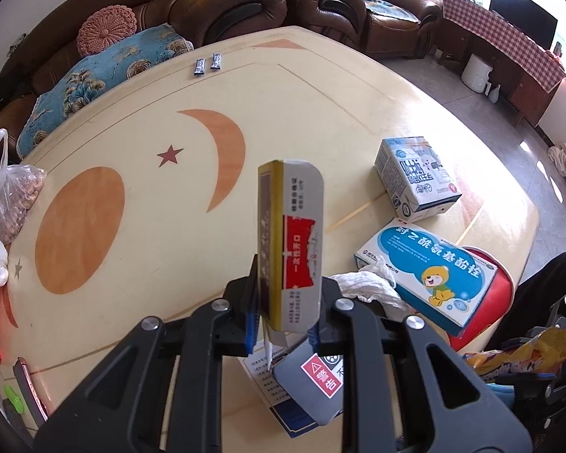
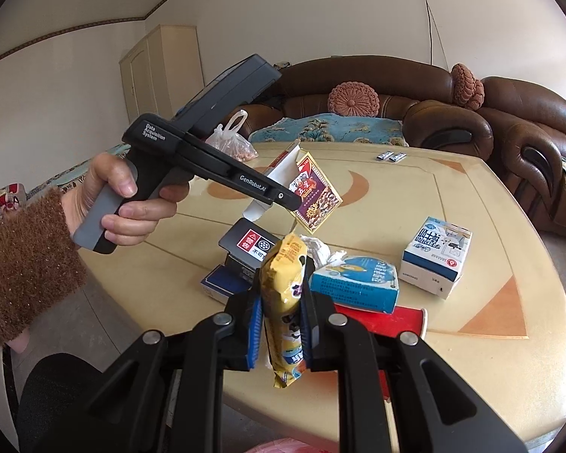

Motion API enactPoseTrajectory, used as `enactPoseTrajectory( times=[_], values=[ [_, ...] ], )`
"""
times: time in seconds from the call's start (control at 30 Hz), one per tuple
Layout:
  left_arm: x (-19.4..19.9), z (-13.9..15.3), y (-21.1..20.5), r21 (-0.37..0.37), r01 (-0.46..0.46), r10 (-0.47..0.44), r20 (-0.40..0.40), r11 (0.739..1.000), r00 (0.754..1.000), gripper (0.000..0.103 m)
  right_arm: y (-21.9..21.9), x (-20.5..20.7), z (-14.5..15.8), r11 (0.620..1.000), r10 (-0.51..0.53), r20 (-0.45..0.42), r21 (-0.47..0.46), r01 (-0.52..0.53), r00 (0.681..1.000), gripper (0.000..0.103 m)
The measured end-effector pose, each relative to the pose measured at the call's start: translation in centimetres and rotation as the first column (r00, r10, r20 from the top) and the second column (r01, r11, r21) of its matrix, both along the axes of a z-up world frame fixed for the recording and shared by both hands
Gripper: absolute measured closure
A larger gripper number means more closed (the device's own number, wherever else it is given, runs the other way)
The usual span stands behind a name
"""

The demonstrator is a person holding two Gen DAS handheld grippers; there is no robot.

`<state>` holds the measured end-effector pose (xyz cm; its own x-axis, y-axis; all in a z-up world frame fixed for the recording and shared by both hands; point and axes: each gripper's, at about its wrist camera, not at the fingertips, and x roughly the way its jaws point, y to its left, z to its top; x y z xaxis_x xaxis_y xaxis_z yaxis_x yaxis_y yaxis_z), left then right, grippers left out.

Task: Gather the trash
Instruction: 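Grasp the yellow snack bag with the right tool while the left tool grasps the purple snack box, then carry the yellow bag and purple box with both tools over the pink bin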

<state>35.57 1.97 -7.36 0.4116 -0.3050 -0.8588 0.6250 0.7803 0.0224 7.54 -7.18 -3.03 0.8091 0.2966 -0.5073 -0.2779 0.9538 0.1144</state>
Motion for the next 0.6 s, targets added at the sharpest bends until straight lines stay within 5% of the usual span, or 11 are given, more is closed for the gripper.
enactPoseTrajectory(
  times=[0.6],
  values=[
    [-3.9,4.9,-0.1,-0.011,0.008,-0.007,0.092,1.000,0.996,0.083,-3.2,-1.7,4.6,0.994,-0.092,0.096,-0.054,0.098,0.991,0.086]
  ],
)
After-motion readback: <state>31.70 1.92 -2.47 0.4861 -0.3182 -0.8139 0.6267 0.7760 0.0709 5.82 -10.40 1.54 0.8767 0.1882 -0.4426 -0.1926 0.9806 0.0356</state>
